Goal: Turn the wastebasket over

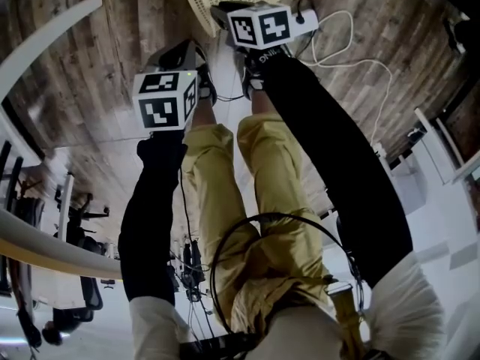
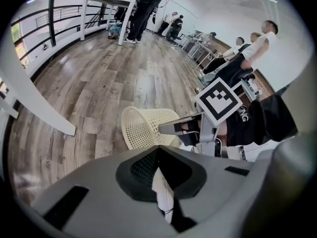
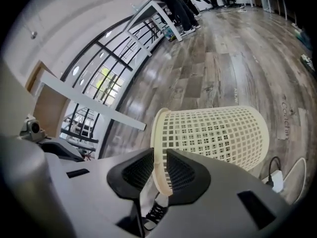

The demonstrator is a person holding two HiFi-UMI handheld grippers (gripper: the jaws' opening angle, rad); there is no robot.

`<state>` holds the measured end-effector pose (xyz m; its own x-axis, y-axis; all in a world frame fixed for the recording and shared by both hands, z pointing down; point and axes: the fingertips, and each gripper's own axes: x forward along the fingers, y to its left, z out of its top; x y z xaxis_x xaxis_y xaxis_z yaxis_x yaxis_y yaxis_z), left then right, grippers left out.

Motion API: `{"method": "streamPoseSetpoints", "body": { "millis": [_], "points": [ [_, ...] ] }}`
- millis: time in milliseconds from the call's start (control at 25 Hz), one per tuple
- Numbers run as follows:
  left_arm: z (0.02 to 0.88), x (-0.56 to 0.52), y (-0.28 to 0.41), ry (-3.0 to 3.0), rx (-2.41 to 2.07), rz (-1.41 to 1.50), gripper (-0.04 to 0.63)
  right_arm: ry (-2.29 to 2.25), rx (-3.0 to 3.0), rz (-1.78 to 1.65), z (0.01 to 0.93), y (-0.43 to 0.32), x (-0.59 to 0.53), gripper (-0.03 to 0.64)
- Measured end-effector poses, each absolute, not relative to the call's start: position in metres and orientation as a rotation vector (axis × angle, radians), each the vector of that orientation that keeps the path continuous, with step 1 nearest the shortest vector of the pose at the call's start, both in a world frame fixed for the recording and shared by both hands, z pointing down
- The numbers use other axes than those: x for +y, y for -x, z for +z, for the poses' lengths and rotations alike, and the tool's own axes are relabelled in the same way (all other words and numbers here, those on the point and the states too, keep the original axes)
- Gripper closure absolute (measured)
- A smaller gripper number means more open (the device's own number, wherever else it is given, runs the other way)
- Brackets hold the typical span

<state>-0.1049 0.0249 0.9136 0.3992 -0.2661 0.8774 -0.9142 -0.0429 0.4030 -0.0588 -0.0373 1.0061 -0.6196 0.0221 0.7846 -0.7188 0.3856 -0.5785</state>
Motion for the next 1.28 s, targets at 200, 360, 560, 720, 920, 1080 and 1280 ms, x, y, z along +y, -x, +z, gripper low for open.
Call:
{"method": "streamPoseSetpoints", "body": {
  "millis": [200,360,560,720,920,1080,1280],
  "points": [
    [0.913,0.025,0.102,-1.577,-1.068,0.747,0.594,-0.638,-1.933,1.307,1.003,0.048,-0.049,0.540],
    [0.915,0.026,0.102,-1.585,-1.055,0.760,0.594,-0.668,-1.947,1.288,1.000,0.039,-0.056,0.540],
    [0.909,0.026,0.099,-1.597,-1.047,0.775,0.594,-0.707,-1.959,1.210,0.988,0.028,-0.064,0.541],
    [0.892,0.029,0.091,-1.622,-1.021,0.795,0.594,-0.664,-1.989,1.141,0.957,0.027,-0.059,0.592],
    [0.863,0.031,0.074,-1.689,-0.964,0.833,0.594,-0.573,-2.033,1.022,0.912,0.024,-0.045,0.595],
    [0.828,0.022,0.063,-1.727,-0.968,0.819,0.594,-0.587,-2.084,0.957,0.858,0.016,-0.047,0.595],
    [0.750,0.019,0.055,-1.832,-0.919,0.839,0.594,-0.594,-2.183,0.844,0.755,0.013,-0.046,0.595]
  ]
}}
